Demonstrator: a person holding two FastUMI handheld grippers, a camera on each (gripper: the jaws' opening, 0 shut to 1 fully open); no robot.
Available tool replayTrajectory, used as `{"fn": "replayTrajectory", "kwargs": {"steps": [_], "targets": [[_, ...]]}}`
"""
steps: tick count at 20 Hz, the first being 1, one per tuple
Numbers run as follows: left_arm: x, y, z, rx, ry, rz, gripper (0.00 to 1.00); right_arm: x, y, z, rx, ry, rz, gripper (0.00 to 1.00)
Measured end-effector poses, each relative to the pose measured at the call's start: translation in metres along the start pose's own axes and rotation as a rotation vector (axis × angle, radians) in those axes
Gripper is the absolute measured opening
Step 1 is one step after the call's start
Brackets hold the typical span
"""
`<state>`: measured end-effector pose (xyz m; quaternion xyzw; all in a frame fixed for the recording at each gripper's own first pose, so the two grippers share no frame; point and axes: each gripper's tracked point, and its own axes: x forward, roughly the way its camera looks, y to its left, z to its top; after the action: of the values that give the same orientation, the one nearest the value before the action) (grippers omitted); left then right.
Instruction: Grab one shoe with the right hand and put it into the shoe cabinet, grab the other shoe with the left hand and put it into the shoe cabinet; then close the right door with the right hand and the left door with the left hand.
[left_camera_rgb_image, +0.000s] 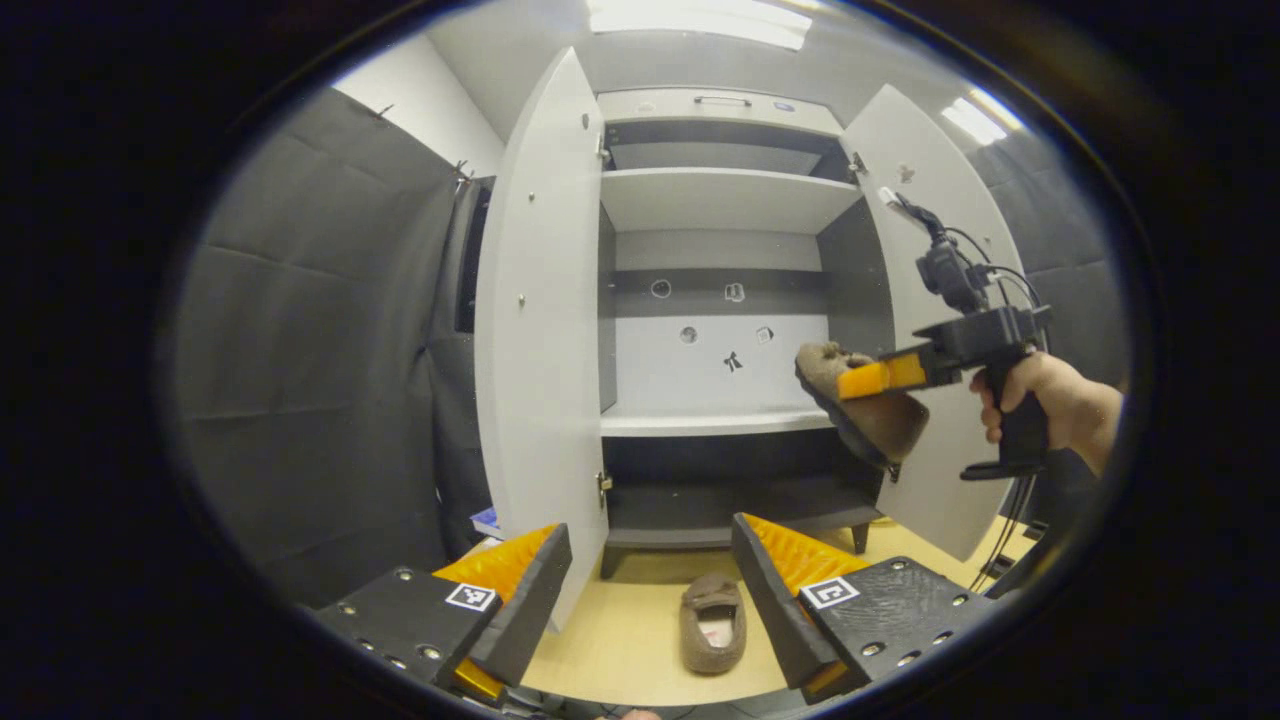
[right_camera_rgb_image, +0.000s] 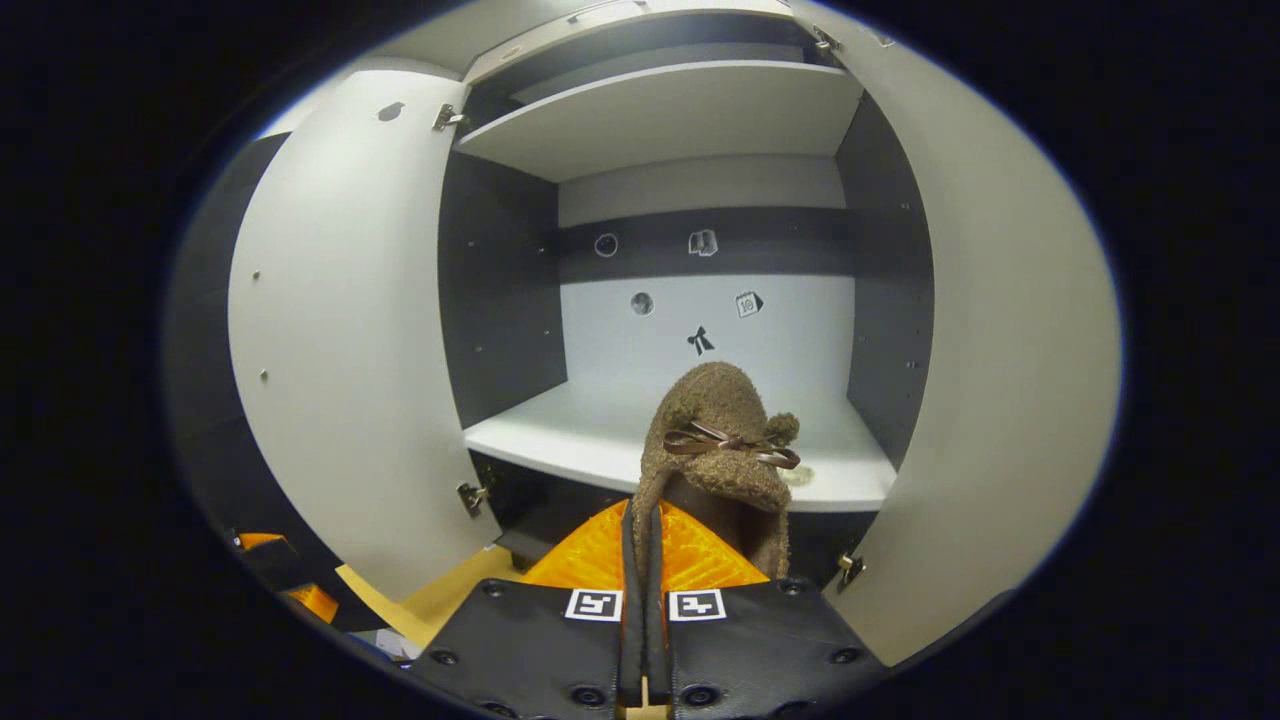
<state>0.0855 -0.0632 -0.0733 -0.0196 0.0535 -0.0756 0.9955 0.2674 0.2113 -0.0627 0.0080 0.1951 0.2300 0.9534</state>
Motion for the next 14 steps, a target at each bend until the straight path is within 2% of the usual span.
{"fn": "replayTrajectory", "kwargs": {"steps": [1,3,4,5,6,7,9,10,11,12,14], "targets": [[0.004,0.000,0.002,-0.001,-0.002,-0.002,0.94,0.006,-0.005,0.010,0.002,-0.013,-0.013,0.00],[0.009,0.000,-0.001,-0.003,-0.001,-0.005,0.94,0.023,-0.014,0.027,0.005,-0.031,-0.037,0.03],[0.010,0.000,-0.003,-0.006,0.001,-0.006,1.00,0.031,-0.019,0.032,0.000,-0.037,-0.049,0.03],[0.012,0.001,-0.005,-0.008,0.005,-0.007,1.00,0.041,-0.024,0.038,-0.010,-0.035,-0.062,0.00],[0.015,0.001,-0.006,-0.010,0.010,-0.008,0.94,0.051,-0.028,0.043,-0.017,-0.037,-0.077,0.03],[0.018,0.002,-0.007,-0.013,0.013,-0.010,1.00,0.062,-0.032,0.049,-0.021,-0.037,-0.090,0.00],[0.020,0.002,-0.009,-0.014,0.016,-0.012,1.00,0.085,-0.041,0.057,-0.021,-0.034,-0.112,0.03],[0.021,0.003,-0.010,-0.013,0.017,-0.011,0.94,0.098,-0.047,0.058,-0.022,-0.021,-0.127,0.03],[0.022,0.004,-0.011,-0.013,0.019,-0.011,0.94,0.109,-0.052,0.057,-0.020,-0.004,-0.137,0.03],[0.022,0.005,-0.012,-0.011,0.023,-0.009,1.00,0.119,-0.054,0.054,-0.018,0.012,-0.148,0.03],[0.023,0.007,-0.016,-0.010,0.034,-0.008,1.00,0.136,-0.063,0.050,-0.012,0.052,-0.166,0.03]]}}
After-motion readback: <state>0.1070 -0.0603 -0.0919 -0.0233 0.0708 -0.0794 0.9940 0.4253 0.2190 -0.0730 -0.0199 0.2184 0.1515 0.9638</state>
